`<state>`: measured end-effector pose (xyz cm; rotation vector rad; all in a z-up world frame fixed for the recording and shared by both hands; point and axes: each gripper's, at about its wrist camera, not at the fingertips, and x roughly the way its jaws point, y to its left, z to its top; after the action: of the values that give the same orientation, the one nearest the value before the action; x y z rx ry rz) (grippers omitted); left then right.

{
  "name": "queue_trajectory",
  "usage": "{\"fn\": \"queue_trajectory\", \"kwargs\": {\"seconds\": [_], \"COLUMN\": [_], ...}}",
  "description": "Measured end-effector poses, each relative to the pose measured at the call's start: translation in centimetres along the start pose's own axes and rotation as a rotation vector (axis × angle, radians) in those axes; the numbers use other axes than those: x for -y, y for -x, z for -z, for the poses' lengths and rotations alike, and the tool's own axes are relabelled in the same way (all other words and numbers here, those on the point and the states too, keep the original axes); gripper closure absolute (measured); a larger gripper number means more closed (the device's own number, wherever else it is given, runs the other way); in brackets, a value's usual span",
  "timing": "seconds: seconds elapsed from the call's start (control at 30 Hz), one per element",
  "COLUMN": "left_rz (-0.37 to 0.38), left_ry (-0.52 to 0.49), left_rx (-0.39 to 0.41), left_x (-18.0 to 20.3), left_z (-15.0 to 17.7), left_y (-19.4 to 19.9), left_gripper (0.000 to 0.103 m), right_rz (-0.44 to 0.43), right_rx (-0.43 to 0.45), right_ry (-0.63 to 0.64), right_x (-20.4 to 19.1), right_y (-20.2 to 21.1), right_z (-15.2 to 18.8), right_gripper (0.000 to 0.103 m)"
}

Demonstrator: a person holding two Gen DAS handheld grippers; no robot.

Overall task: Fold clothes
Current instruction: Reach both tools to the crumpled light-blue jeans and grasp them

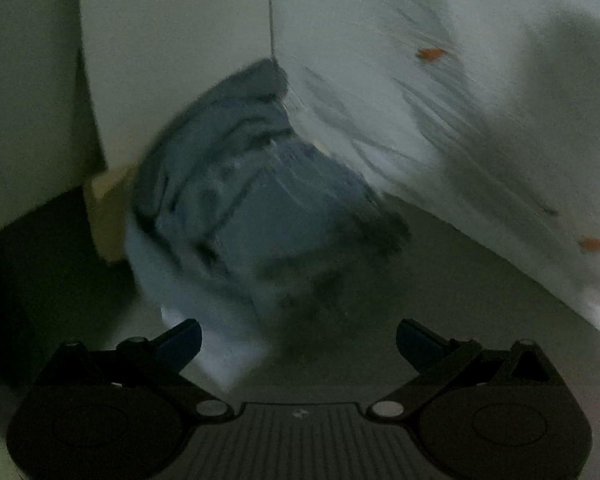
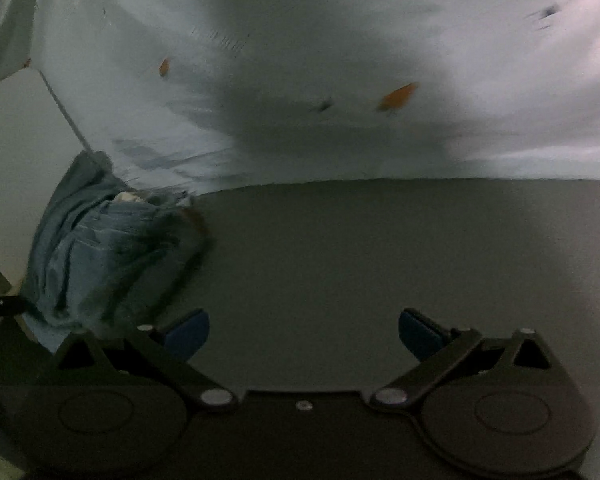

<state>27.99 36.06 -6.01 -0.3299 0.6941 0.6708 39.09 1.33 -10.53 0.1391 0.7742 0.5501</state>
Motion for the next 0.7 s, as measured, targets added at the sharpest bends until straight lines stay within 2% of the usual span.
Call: {"fn": "queue_trajectory", "kwargs": {"seconds": [0.17,0.23,0.27,0.3,0.4,0.57,0.67,0.7], "left_rz": [-0.033,-0.056,-0.067,-0.079,-0.083,-0.063,-0.065,-0.068], "left_ry": [-0.099,-0.137,-0.156,-0.174,-0.160,-0.159,-0.180,-0.180], "left_rx": [0.038,0.050,0.056,0.062,0.059,0.041,0.057,0.065], "left_x": [-1.9,-2.2,-2.3,-2.5,-3.5,-4.2,-3.8,-3.7], "left_z": [-5.0,-6.4,-7.2,-7.9,-9.2,-9.5,-9.2,-9.1], "left_y": [-7.0,-9.5,-10.8,-12.0,-14.9,-18.1,-18.3,-18.3], "left_gripper": [0.024,0.034,0.040,0.042,0.044,0.044,0.045,0.048], "right_rz": [-0.086,-0.126,-0.144,-0.169,-0.239,-0.348,-0.375,-0.377], "right_rx": [-0.095,-0.127,-0.144,-0.158,-0.186,-0.267,-0.300,-0.296], "right_ry": [-0.038,-0.061,-0.074,-0.092,-0.129,-0.242,-0.271,-0.273], "right_x": [-4.3,-5.7,-6.4,-7.1,-8.8,-10.5,-11.4,-11.8], "right_y": [-10.2,-14.0,-15.9,-17.8,-22.4,-29.0,-30.4,-30.6], "right_z": [-2.5,-3.3,-3.7,-4.1,-4.8,-4.7,-4.2,-4.0], "right_gripper": [0.020,0.041,0.045,0.050,0.054,0.054,0.054,0.067]}}
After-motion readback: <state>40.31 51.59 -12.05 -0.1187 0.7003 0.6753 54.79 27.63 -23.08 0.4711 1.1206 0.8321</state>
